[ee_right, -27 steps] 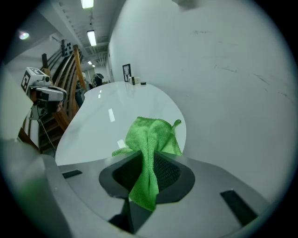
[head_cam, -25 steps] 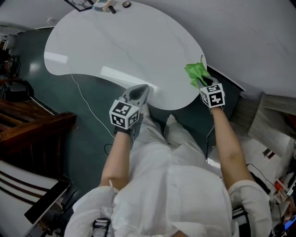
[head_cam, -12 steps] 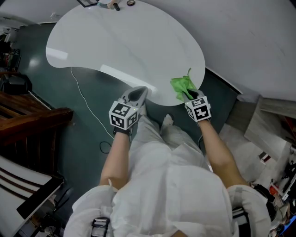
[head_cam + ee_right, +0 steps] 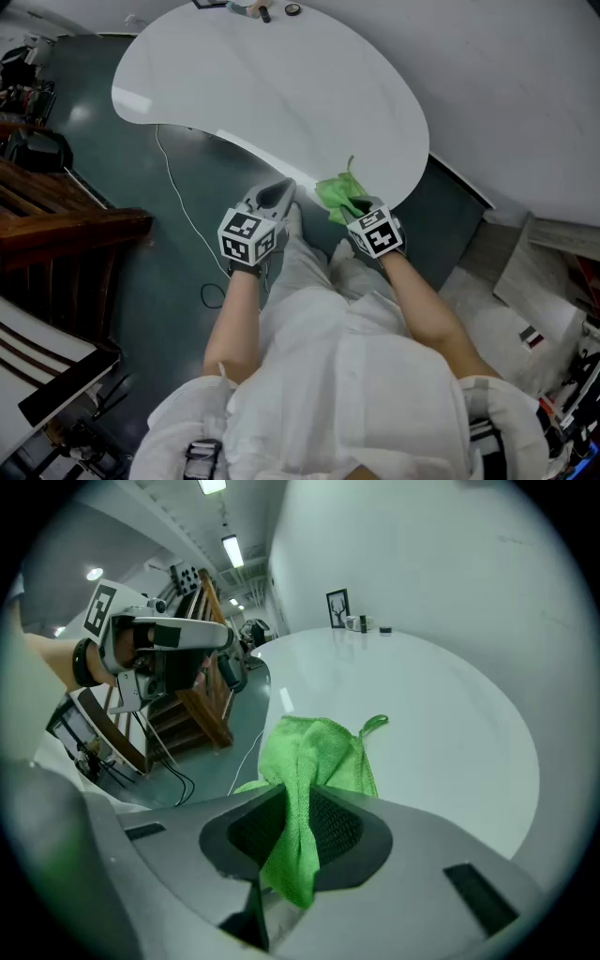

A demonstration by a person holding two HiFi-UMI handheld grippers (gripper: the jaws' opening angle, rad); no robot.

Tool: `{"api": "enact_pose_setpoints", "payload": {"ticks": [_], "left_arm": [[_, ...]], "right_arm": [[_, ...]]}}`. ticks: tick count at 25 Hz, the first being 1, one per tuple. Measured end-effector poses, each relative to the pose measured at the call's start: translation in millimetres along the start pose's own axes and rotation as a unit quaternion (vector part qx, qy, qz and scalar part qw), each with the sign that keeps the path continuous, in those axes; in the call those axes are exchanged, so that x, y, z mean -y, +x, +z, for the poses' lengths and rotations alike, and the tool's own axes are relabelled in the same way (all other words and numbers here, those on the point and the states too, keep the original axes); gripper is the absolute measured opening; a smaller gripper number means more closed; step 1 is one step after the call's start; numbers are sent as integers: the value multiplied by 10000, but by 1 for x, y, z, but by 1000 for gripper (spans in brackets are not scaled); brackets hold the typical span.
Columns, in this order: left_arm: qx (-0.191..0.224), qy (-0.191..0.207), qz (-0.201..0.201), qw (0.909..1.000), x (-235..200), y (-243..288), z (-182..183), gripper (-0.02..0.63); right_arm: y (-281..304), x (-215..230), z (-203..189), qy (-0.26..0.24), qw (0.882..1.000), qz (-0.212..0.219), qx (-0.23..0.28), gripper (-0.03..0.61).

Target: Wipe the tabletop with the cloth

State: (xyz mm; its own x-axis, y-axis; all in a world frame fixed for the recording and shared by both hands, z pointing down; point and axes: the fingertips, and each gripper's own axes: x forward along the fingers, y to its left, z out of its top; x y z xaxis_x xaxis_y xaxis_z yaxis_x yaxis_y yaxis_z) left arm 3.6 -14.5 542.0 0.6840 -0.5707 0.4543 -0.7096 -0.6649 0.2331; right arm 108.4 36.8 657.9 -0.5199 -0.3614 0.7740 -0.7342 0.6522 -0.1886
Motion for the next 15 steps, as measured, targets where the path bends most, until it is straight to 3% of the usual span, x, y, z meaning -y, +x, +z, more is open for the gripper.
{"api": "enact_pose_setpoints", "payload": {"ticks": [4,8,11,15], "left_arm": [[115,-44,169,9998,-10,-18,6,19],[276,-40,353,9990,-22,-33,18,20],[383,-10,497,9980,-31,-45,26,20],[567,27,686,9960,-42,-64,41,20]], "right_arm": [[13,-38,19,12,9980,638,-9,69],[7,-67,56,-128,9930,1093,429,69],[-8,-65,87,-164,9911,1020,841,69],[-43,-36,121,-171,9880,607,1409,69]]}}
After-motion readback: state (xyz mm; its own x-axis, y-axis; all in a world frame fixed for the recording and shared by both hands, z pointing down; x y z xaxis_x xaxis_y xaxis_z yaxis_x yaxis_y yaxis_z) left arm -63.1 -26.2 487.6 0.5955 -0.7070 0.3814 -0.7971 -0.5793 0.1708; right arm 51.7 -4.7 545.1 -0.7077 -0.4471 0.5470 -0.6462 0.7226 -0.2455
